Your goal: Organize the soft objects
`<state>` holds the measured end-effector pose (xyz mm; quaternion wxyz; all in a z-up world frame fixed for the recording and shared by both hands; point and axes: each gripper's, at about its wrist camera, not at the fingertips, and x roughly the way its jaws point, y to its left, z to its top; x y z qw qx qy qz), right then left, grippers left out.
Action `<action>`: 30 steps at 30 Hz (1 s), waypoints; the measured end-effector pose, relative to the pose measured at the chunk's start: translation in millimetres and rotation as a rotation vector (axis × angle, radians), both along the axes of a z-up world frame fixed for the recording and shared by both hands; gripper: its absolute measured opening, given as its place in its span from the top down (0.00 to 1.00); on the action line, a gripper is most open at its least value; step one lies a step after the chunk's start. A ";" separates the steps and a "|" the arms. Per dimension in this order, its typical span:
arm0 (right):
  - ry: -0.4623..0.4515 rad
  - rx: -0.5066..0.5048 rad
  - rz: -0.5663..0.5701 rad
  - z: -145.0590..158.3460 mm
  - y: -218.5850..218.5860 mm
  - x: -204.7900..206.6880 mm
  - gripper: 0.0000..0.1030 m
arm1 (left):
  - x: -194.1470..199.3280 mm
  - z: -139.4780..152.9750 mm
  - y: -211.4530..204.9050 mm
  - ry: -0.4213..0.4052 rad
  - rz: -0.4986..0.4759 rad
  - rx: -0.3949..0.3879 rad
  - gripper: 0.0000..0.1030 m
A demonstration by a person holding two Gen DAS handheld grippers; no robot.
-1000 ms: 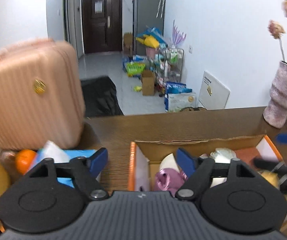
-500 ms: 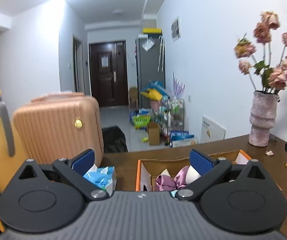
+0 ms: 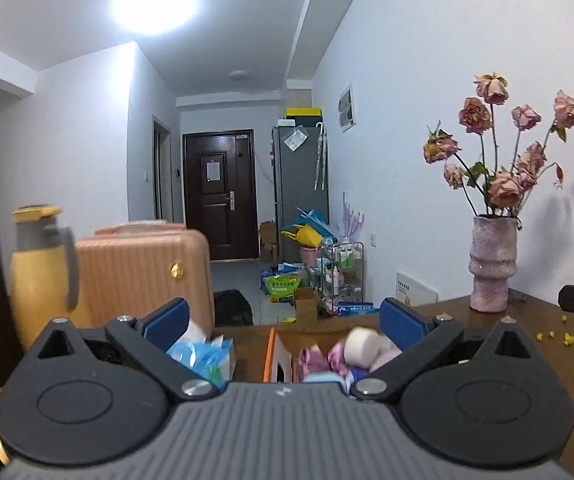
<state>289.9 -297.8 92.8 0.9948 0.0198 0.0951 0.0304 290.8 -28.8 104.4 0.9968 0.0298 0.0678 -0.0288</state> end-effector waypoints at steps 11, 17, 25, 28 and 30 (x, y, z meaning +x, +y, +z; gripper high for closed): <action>0.000 -0.042 0.051 -46.7 29.3 -131.8 0.03 | -131.7 -54.9 25.9 0.056 0.036 -0.005 0.00; 0.021 -0.014 0.058 -70.5 44.8 -199.6 0.03 | -206.2 -72.1 35.8 0.059 0.065 0.002 0.00; 0.025 -0.026 0.088 -89.1 70.2 -269.6 0.00 | -271.6 -66.6 30.1 0.007 0.019 0.009 0.00; 0.026 -0.053 0.097 -88.7 75.9 -276.7 0.00 | -277.4 -65.2 24.9 -0.004 0.015 0.020 0.00; 0.021 -0.048 0.099 -86.6 75.5 -277.5 0.00 | -278.7 -64.9 24.6 -0.003 0.020 0.018 0.00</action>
